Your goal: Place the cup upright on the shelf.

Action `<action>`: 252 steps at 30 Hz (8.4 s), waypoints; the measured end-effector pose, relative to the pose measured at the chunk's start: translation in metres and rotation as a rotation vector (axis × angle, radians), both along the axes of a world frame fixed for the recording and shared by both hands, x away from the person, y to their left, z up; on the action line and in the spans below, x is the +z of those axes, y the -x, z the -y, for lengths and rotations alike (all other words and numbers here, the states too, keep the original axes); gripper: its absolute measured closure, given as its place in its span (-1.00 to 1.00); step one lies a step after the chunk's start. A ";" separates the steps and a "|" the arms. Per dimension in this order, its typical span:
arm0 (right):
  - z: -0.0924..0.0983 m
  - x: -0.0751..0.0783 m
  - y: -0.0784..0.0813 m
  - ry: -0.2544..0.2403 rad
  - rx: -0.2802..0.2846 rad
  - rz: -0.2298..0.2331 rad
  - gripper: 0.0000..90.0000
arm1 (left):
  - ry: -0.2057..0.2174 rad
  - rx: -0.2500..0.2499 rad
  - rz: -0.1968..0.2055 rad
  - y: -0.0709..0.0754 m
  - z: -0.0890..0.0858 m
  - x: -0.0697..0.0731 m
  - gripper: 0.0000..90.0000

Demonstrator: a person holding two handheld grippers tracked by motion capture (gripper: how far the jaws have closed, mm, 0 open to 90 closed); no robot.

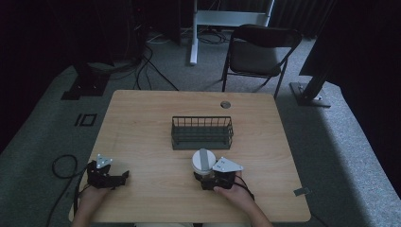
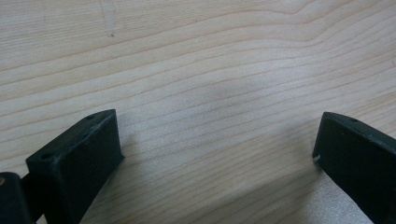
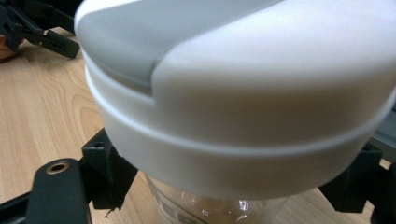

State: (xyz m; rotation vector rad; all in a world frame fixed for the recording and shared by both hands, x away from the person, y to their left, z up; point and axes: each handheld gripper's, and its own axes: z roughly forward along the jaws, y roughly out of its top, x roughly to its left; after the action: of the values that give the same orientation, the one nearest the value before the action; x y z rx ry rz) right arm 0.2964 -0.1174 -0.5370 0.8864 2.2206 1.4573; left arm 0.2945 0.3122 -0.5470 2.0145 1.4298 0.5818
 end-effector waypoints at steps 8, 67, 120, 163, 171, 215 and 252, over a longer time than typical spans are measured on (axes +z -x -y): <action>0.002 0.016 -0.001 -0.006 -0.021 0.021 -0.59 | 0.000 0.000 0.000 0.000 0.000 0.000 -0.97; -0.045 0.085 -0.120 0.013 -0.409 0.029 -0.59 | 0.001 0.000 0.000 0.000 0.000 0.000 -0.97; -0.050 0.058 -0.122 0.046 -0.477 -0.090 -0.64 | 0.000 0.000 0.000 0.000 0.000 0.000 -0.97; -0.032 0.064 -0.083 -0.059 -0.401 0.020 -0.77 | 0.001 0.001 0.000 0.000 0.000 0.000 -0.97; -0.023 0.068 -0.072 -0.059 -0.393 0.040 -0.77 | 0.000 0.000 0.000 0.000 0.000 0.000 -0.97; 0.063 0.010 -0.029 0.025 -0.423 -0.069 -0.77 | 0.001 0.001 0.000 0.000 0.000 0.000 -0.97; 0.110 -0.011 -0.029 0.163 -0.489 -0.213 -0.77 | 0.000 0.000 0.001 0.000 0.000 0.000 -0.97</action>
State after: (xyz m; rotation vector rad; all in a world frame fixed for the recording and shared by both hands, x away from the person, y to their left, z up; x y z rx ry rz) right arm 0.3250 -0.2272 -0.5484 1.4551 2.0222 0.9808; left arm 0.2945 0.3122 -0.5471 2.0141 1.4289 0.5825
